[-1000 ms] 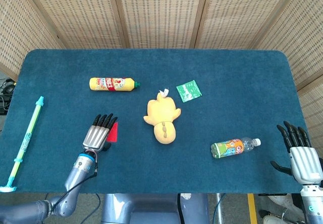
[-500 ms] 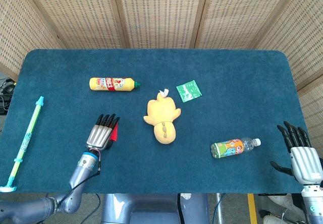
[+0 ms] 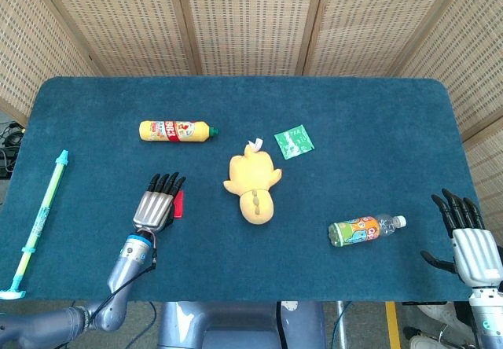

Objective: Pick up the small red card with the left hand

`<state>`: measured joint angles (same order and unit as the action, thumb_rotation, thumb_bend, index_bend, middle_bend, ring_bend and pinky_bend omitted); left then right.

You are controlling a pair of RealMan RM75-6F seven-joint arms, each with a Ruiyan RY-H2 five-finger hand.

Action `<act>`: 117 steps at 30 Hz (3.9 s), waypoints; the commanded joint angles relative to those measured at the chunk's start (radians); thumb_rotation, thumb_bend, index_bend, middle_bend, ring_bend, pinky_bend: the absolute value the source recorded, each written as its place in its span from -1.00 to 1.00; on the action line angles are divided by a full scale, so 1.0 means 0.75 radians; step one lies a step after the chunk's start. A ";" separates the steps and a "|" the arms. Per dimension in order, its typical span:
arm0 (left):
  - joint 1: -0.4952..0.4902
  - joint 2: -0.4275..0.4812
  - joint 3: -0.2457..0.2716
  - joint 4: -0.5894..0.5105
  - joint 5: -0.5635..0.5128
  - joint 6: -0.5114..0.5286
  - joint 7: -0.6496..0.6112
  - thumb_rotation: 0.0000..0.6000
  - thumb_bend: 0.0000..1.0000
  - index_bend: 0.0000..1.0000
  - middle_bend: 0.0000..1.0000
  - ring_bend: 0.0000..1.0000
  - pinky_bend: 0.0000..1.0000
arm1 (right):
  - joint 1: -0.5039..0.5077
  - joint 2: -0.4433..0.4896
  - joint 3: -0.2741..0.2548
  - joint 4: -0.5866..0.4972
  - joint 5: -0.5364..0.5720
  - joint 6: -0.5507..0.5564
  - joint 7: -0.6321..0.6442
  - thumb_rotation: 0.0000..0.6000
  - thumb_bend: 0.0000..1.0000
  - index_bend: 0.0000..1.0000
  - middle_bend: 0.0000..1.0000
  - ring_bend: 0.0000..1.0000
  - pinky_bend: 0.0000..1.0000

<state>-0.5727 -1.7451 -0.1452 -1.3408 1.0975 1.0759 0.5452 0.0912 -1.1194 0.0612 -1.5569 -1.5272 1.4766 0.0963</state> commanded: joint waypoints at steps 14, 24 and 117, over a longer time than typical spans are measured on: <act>0.059 0.047 0.035 -0.032 0.095 0.092 -0.103 1.00 -0.05 -0.26 -1.00 -1.00 -1.00 | -0.002 -0.001 -0.002 -0.008 -0.003 0.007 -0.014 1.00 -1.00 -1.00 -1.00 -1.00 -1.00; 0.058 -0.025 0.032 0.048 0.098 0.104 -0.085 1.00 -0.16 -0.08 -1.00 -1.00 -1.00 | -0.001 -0.003 0.002 -0.007 0.004 0.004 -0.012 1.00 -1.00 -1.00 -1.00 -1.00 -1.00; 0.181 0.241 -0.075 -0.310 0.264 0.250 -0.691 1.00 -0.04 0.23 -1.00 -1.00 -1.00 | 0.012 -0.009 -0.008 -0.019 0.001 -0.022 -0.028 1.00 -1.00 -1.00 -1.00 -1.00 -1.00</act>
<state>-0.4821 -1.6083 -0.2440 -1.5074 1.2433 1.2306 0.1057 0.1001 -1.1258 0.0556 -1.5705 -1.5257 1.4602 0.0762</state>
